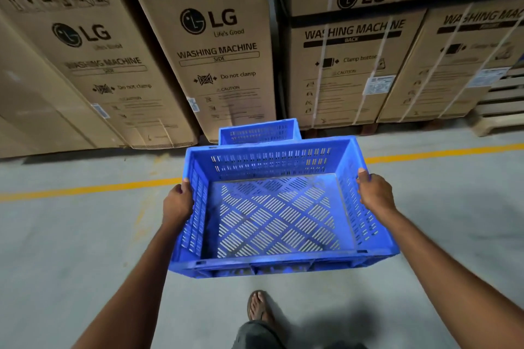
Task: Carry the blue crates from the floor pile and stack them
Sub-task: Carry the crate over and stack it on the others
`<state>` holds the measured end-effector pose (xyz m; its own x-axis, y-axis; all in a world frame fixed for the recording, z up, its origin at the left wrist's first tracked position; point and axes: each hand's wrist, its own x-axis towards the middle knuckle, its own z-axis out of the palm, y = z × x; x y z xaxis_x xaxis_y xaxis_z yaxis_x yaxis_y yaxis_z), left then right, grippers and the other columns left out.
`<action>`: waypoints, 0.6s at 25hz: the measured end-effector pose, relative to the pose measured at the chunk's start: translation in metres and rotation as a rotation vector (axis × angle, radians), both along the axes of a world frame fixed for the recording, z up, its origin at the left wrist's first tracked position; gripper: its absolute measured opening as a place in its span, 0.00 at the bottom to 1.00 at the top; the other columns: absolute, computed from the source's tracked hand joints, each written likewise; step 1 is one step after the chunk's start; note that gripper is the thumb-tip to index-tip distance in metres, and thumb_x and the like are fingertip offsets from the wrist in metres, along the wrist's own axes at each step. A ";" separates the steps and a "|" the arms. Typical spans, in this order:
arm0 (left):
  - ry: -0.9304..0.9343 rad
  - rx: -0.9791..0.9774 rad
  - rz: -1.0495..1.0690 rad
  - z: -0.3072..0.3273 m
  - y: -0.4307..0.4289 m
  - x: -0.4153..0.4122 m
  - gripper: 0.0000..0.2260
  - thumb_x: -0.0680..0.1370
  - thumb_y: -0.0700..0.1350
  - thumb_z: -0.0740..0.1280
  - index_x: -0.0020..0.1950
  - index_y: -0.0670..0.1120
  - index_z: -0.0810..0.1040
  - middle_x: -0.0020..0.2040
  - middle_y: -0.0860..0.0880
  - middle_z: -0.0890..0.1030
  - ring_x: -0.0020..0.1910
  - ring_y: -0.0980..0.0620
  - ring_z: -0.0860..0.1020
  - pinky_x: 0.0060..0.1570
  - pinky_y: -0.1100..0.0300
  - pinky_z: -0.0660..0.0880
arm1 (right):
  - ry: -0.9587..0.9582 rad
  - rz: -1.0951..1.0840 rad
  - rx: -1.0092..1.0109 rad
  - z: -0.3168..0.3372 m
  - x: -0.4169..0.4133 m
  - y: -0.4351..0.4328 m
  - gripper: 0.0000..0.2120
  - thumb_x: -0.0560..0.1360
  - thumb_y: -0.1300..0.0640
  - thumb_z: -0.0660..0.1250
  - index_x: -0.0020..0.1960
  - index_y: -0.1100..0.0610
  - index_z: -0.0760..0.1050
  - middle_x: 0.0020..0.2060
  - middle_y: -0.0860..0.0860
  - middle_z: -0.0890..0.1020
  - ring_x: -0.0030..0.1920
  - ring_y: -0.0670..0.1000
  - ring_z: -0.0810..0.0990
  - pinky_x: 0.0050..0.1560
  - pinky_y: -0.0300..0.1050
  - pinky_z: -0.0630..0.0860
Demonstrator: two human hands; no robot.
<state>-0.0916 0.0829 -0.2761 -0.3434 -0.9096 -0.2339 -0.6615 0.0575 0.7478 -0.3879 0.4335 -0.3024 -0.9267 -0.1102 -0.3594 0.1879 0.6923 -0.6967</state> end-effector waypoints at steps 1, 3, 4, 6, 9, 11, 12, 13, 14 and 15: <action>-0.039 -0.016 -0.026 -0.007 -0.022 -0.014 0.31 0.82 0.65 0.49 0.49 0.40 0.78 0.47 0.35 0.83 0.45 0.33 0.81 0.48 0.46 0.78 | 0.015 -0.008 0.018 0.003 -0.005 -0.024 0.35 0.78 0.34 0.49 0.52 0.63 0.79 0.50 0.66 0.83 0.51 0.66 0.82 0.53 0.56 0.78; -0.067 -0.068 -0.050 -0.014 -0.058 -0.041 0.29 0.85 0.61 0.49 0.51 0.38 0.77 0.51 0.31 0.81 0.52 0.30 0.79 0.50 0.46 0.71 | 0.077 0.000 0.047 0.011 -0.016 -0.066 0.29 0.84 0.42 0.52 0.56 0.66 0.78 0.55 0.69 0.81 0.56 0.68 0.79 0.54 0.56 0.74; -0.067 -0.092 -0.056 -0.015 -0.075 -0.055 0.28 0.86 0.59 0.49 0.51 0.37 0.77 0.53 0.30 0.81 0.54 0.30 0.78 0.51 0.46 0.70 | 0.096 -0.006 0.056 0.009 -0.026 -0.085 0.27 0.85 0.43 0.52 0.56 0.67 0.77 0.56 0.70 0.80 0.58 0.68 0.78 0.55 0.56 0.73; -0.060 -0.121 -0.042 -0.023 -0.111 -0.086 0.26 0.86 0.57 0.50 0.53 0.37 0.76 0.55 0.30 0.80 0.56 0.30 0.77 0.52 0.45 0.70 | 0.114 -0.006 0.077 0.000 -0.055 -0.122 0.27 0.85 0.44 0.51 0.57 0.67 0.76 0.57 0.70 0.79 0.59 0.69 0.77 0.56 0.57 0.73; -0.072 -0.145 -0.035 -0.056 -0.156 -0.129 0.25 0.86 0.57 0.50 0.51 0.38 0.75 0.54 0.30 0.80 0.54 0.30 0.77 0.49 0.45 0.69 | 0.120 0.035 0.093 -0.030 -0.108 -0.174 0.27 0.85 0.44 0.51 0.57 0.66 0.75 0.57 0.70 0.79 0.59 0.69 0.77 0.55 0.57 0.73; -0.078 -0.138 -0.025 -0.093 -0.186 -0.157 0.24 0.86 0.56 0.49 0.50 0.38 0.74 0.52 0.30 0.80 0.53 0.29 0.77 0.48 0.45 0.68 | 0.126 0.083 0.112 -0.060 -0.149 -0.207 0.26 0.85 0.45 0.51 0.56 0.67 0.75 0.57 0.70 0.79 0.58 0.69 0.77 0.54 0.57 0.72; -0.086 -0.135 -0.029 -0.107 -0.199 -0.170 0.24 0.86 0.56 0.49 0.50 0.38 0.74 0.52 0.30 0.80 0.53 0.29 0.77 0.48 0.45 0.69 | 0.138 0.102 0.120 -0.071 -0.167 -0.221 0.26 0.85 0.45 0.51 0.56 0.68 0.75 0.56 0.71 0.79 0.58 0.69 0.77 0.53 0.57 0.72; -0.098 -0.127 -0.034 -0.118 -0.209 -0.180 0.24 0.86 0.56 0.49 0.50 0.38 0.74 0.52 0.30 0.80 0.53 0.29 0.77 0.48 0.45 0.69 | 0.147 0.124 0.132 -0.081 -0.181 -0.232 0.26 0.85 0.46 0.51 0.55 0.68 0.75 0.56 0.72 0.79 0.58 0.70 0.77 0.52 0.57 0.72; -0.111 -0.115 -0.030 -0.133 -0.224 -0.195 0.25 0.86 0.56 0.49 0.50 0.38 0.74 0.52 0.30 0.80 0.53 0.29 0.77 0.49 0.45 0.69 | 0.151 0.141 0.145 -0.097 -0.199 -0.247 0.26 0.86 0.46 0.52 0.55 0.69 0.75 0.55 0.72 0.79 0.57 0.70 0.77 0.52 0.57 0.72; -0.119 -0.107 -0.026 -0.147 -0.238 -0.208 0.25 0.87 0.56 0.49 0.51 0.37 0.75 0.53 0.30 0.80 0.54 0.29 0.77 0.49 0.45 0.69 | 0.153 0.152 0.158 -0.110 -0.217 -0.263 0.27 0.86 0.46 0.51 0.55 0.69 0.75 0.55 0.72 0.79 0.57 0.70 0.77 0.52 0.56 0.72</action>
